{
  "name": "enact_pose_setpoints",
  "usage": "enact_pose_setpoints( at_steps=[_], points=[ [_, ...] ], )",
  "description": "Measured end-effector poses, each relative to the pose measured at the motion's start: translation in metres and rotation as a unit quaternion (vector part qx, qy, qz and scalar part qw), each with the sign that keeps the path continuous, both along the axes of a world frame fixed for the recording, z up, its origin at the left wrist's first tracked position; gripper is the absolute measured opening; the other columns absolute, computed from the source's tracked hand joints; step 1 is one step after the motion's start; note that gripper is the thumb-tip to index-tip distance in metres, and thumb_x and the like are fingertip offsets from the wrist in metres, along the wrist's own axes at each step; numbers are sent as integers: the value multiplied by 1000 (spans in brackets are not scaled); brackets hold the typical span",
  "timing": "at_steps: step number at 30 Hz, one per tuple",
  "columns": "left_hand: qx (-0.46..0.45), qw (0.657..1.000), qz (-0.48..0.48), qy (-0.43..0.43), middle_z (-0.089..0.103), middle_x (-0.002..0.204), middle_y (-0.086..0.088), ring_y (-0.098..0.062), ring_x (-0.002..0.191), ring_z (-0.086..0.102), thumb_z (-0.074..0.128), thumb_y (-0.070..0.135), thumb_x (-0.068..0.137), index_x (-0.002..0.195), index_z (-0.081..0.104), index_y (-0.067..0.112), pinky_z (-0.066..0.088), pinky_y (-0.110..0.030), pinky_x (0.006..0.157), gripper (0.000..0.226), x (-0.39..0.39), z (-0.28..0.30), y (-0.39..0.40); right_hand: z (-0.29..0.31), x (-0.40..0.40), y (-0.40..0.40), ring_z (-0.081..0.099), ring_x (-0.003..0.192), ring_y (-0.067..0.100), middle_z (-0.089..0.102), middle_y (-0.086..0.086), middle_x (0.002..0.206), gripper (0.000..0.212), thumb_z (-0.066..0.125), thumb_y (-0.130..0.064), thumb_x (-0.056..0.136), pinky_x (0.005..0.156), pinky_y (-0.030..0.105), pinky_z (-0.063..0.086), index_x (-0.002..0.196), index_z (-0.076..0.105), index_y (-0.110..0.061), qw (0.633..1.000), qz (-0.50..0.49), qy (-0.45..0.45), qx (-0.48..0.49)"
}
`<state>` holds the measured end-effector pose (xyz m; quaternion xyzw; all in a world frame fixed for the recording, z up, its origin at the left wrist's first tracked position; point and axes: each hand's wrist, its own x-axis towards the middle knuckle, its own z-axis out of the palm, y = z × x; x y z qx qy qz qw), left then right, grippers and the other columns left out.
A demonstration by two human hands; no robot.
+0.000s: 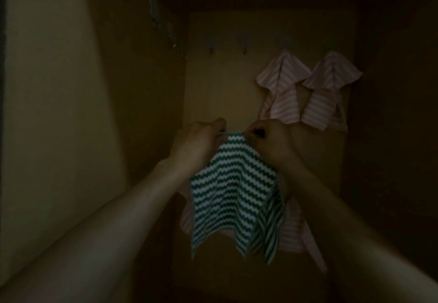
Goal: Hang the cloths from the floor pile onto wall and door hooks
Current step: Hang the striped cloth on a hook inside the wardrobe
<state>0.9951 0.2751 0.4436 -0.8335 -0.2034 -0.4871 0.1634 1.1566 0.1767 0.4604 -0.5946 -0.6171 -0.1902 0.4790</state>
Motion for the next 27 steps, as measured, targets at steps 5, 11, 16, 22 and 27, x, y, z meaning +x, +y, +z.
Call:
enact_pose_setpoints(
  at_steps=[5, 11, 16, 22, 27],
  points=[
    [46, 999, -1, 3, 58, 74, 2, -15, 63, 52, 42, 37, 101, 89, 54, 16, 29, -30, 49, 27, 28, 30, 38, 40, 30, 35, 54, 72, 5, 66, -1, 86, 13, 63, -13, 91, 58, -1, 37, 88, 75, -7, 999, -20, -35, -1],
    [32, 995, -83, -44, 61, 75, -7, -22, 64, 56, 40, 27, 104, 83, 57, 4, 46, -41, 58, 35, 62, 88, 82, 113, 53, 72, 62, 90, 22, 70, 12, 101, 20, 59, -17, 94, 73, 21, 45, 98, 74, -3, 991, -86, -106, -1],
    [26, 990, -102, -93, 58, 77, -6, -18, 68, 52, 39, 22, 103, 85, 57, 2, 36, -32, 56, 32, 89, 144, 118, 166, 63, 98, 63, 94, 30, 69, 20, 101, 26, 56, -16, 94, 80, 32, 52, 97, 71, 6, 976, -156, -147, 38],
    [-23, 982, -148, -119, 58, 82, -4, -15, 73, 50, 40, 11, 102, 88, 62, 5, 37, -28, 60, 26, 115, 202, 148, 207, 76, 127, 62, 96, 29, 67, 18, 102, 28, 46, -11, 97, 76, 28, 44, 98, 69, 5, 952, -231, -194, 57],
    [-66, 981, -132, -127, 64, 110, -13, -27, 97, 59, 42, 15, 102, 101, 66, 3, 47, -29, 79, 26, 136, 240, 162, 234, 87, 150, 59, 96, 27, 64, 15, 98, 25, 44, -12, 99, 86, 31, 47, 93, 64, 1, 939, -280, -194, 47]
  ],
)
